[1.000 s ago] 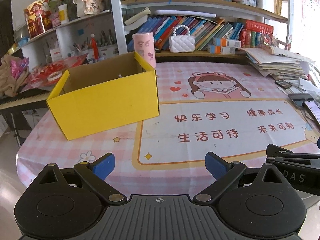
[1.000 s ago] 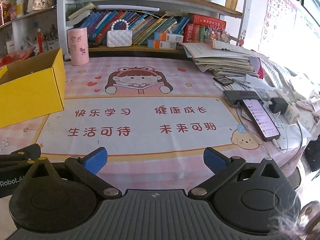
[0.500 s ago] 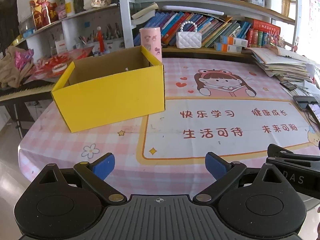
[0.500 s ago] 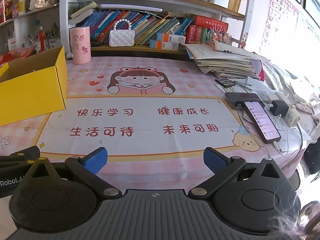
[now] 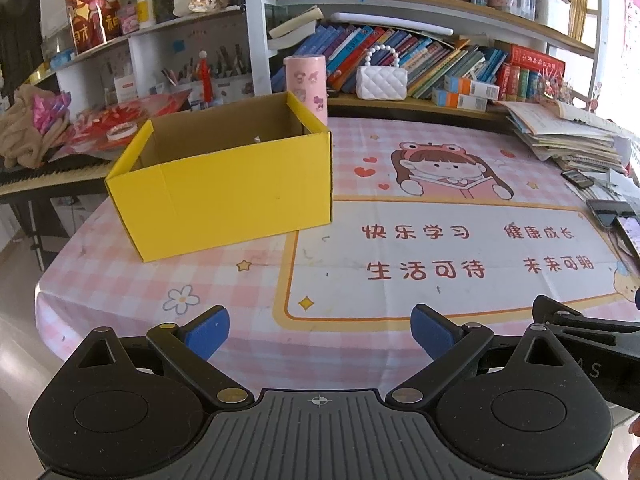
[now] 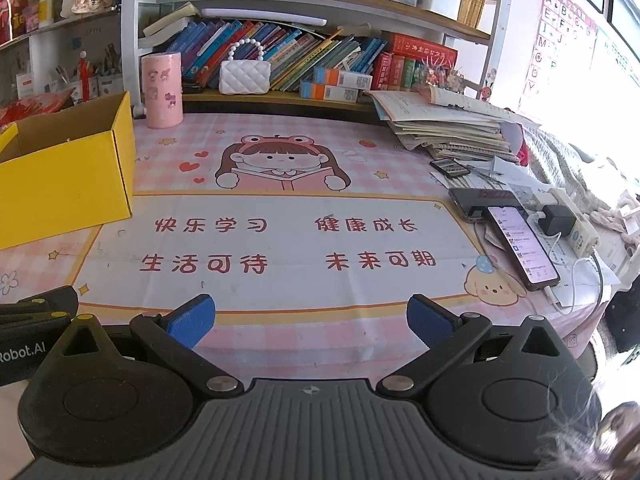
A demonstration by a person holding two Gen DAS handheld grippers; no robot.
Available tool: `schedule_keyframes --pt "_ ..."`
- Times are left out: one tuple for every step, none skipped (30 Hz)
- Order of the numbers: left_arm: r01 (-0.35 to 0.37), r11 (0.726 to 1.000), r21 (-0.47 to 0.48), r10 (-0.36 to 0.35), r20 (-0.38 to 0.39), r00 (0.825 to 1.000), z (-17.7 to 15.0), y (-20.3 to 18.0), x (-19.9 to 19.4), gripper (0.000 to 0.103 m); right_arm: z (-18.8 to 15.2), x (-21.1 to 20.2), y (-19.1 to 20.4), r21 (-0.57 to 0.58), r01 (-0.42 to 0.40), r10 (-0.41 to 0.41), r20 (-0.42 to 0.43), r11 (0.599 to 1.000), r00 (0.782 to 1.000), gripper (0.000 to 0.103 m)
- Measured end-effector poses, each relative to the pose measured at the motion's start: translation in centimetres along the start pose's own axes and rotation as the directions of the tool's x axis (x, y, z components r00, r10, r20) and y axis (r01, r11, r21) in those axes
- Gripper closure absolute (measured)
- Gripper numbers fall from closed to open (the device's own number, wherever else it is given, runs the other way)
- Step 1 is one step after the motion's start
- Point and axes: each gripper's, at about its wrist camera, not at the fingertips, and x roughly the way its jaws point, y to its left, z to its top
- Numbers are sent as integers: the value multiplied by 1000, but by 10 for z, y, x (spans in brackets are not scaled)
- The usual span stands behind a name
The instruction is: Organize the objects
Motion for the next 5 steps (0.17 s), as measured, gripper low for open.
schedule_keyframes --pt "0 1000 0 0 -2 1000 0 0 0 4 0 0 0 -1 1 -1 0 1000 1000 0" --pt "-1 1000 0 1 -3 1000 0 0 0 4 0 0 0 -1 1 -1 -1 1000 1000 0" --pt "-2 1000 1 2 -3 1000 0 0 0 4 0 0 0 0 0 0 -1 1000 1000 0" --pt "-4 1000 3 4 -4 1000 -1 0 0 4 0 0 0 0 0 0 -1 1000 1000 0" --pt "-3 1000 5 3 -5 1000 -1 -1 1 4 -1 0 -1 0 -1 1 -4 1000 1000 0"
